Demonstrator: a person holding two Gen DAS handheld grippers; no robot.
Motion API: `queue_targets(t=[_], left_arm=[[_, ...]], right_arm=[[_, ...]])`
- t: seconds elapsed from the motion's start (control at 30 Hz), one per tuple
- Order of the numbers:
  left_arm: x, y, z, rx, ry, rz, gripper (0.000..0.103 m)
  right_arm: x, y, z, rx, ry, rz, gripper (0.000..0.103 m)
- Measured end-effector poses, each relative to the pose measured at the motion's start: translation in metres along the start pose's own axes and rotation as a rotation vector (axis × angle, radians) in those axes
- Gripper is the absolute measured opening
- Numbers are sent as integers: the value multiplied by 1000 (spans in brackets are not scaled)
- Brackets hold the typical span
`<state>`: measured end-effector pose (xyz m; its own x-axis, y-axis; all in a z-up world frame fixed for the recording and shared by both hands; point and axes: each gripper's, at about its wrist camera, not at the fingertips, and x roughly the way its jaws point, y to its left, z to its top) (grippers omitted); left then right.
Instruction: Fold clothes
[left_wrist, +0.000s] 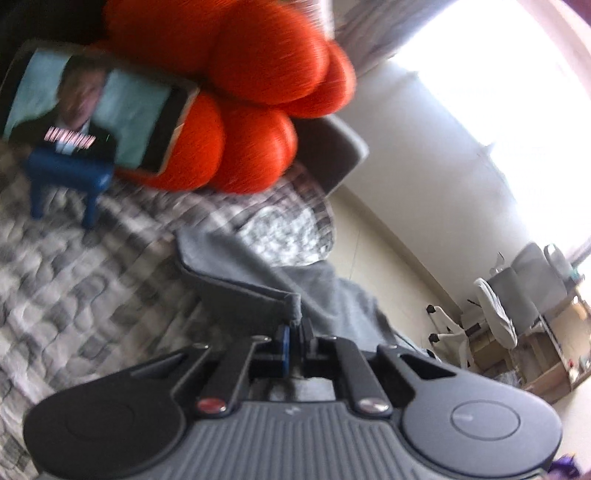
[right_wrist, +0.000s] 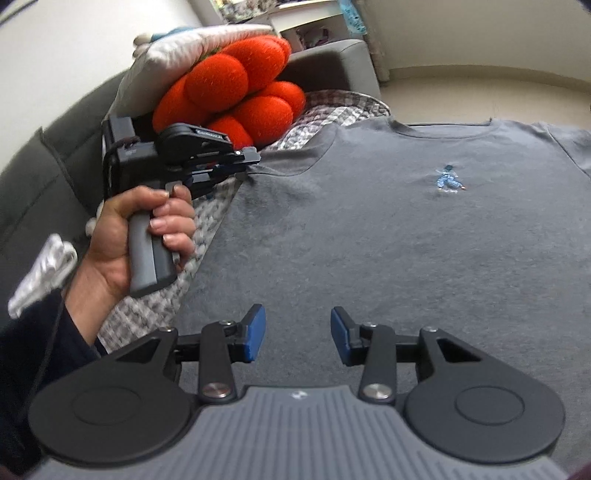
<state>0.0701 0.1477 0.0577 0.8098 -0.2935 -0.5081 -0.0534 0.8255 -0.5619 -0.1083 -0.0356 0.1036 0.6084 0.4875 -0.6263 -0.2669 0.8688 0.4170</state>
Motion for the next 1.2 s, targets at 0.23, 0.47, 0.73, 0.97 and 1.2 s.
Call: queue_targets(t=[0.23, 0.47, 0.73, 0.97, 1.2], left_arm=[[11, -36, -11, 178, 38, 59, 5], [2, 16, 1, -28, 67, 56, 26], [10, 57, 6, -250, 127, 67, 43], [-3, 83, -5, -452, 123, 33, 44], [10, 80, 9, -418, 103, 108, 45]], right_arm=[[-5, -11, -3, 53, 7, 6, 43], [-5, -10, -3, 54, 9, -6, 43], [-4, -2, -5, -4, 13, 1, 43], [0, 0, -4, -46, 20, -15, 43], [3, 5, -4, -73, 17, -4, 44]])
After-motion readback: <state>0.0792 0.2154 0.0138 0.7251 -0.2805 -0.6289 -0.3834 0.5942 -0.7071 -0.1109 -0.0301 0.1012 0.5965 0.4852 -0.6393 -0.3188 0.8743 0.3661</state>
